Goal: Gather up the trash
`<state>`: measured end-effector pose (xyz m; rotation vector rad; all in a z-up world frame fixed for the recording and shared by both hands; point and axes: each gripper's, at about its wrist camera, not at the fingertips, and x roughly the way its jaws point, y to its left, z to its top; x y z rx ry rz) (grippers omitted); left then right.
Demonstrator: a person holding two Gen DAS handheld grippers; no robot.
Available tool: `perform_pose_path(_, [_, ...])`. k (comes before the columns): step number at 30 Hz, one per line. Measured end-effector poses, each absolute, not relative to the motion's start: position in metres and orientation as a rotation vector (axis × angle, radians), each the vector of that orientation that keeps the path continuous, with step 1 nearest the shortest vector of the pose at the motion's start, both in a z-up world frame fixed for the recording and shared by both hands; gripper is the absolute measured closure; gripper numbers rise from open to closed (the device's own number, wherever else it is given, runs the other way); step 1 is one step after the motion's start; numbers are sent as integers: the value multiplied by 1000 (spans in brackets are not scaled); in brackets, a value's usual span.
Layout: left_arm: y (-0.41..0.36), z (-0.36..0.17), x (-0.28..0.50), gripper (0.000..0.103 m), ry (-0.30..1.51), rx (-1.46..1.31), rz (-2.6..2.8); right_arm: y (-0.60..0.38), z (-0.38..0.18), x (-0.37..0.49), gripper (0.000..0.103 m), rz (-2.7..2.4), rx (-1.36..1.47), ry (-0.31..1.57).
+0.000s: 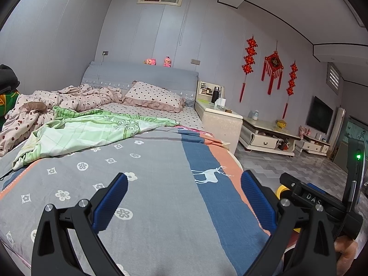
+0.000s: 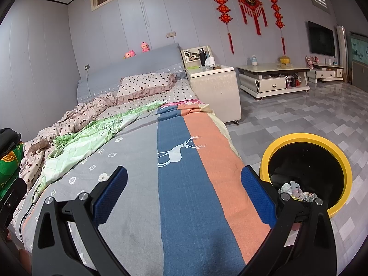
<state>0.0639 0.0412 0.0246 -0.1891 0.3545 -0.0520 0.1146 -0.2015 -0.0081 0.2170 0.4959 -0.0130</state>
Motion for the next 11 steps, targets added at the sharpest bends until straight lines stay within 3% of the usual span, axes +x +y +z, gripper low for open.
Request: perform_pose_path(11, [42,26,63,8,352,-188,-62,-202,-8,115,8,-13,218,497])
